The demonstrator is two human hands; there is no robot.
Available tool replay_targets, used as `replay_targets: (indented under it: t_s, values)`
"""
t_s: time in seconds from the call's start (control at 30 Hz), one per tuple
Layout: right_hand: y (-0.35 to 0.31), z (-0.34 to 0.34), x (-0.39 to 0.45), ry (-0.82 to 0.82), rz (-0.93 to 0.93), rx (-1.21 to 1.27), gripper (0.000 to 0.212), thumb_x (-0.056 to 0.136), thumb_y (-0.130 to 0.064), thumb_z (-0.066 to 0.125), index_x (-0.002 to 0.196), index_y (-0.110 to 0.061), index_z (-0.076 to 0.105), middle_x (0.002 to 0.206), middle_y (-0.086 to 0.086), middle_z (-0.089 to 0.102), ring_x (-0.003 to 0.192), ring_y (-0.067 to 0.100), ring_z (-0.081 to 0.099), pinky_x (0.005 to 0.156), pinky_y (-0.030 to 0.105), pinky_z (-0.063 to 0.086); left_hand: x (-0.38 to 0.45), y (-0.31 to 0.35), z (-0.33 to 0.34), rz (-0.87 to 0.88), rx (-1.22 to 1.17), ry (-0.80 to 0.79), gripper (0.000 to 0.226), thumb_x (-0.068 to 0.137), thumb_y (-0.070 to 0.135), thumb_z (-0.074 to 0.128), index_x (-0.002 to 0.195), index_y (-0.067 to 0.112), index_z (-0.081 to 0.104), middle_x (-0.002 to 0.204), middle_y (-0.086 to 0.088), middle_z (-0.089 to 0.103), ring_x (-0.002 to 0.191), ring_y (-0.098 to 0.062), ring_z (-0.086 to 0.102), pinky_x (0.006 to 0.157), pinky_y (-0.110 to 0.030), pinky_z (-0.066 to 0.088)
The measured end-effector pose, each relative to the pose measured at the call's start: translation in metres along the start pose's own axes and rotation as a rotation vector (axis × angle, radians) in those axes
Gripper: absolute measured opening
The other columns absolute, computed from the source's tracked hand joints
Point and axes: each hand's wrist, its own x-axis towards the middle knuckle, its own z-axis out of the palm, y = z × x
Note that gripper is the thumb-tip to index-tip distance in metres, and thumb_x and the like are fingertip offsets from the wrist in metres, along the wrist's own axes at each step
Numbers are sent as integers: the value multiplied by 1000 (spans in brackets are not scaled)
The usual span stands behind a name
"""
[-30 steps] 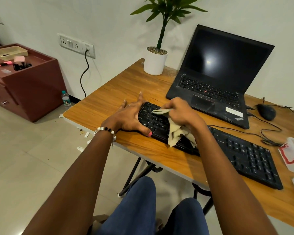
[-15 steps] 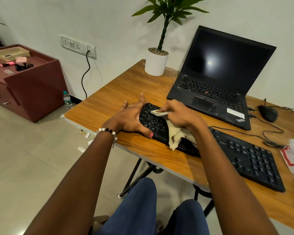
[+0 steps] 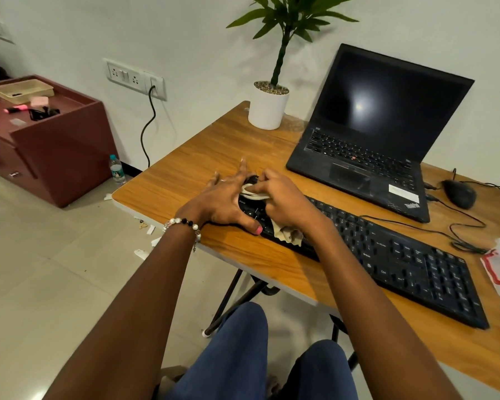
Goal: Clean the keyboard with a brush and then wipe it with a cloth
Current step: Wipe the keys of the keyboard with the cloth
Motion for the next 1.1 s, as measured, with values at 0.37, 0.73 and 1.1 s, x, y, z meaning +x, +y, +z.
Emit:
replay_targets:
  t_s: [0.37,0.73,1.1]
  values:
    - [8,2,-3,148,310,-153,27,89,-3,57,116,-1,63,128,17,46,118,33,43,95,36,41,-2,5,-3,-16,-10,-1,154,40,75,69,149,18,-24,157,10,25,146,-13,13,118,-45,-14]
    - [9,-9,-12,5,-106,-52,28,90,3,57,112,-12,67,100,-1,42,97,21,42,76,32,34,-3,8,-3,-23,-36,22,145,58,56,84,149,17,-21,157,5,26,146,-20,9,117,-42,-14]
    - [5,-1,-10,135,251,-149,28,90,-1,54,116,-2,65,124,15,48,117,32,44,95,34,40,-1,4,-2,-26,-19,7,151,43,73,73,150,23,-20,157,6,26,146,-19,13,118,-44,-13]
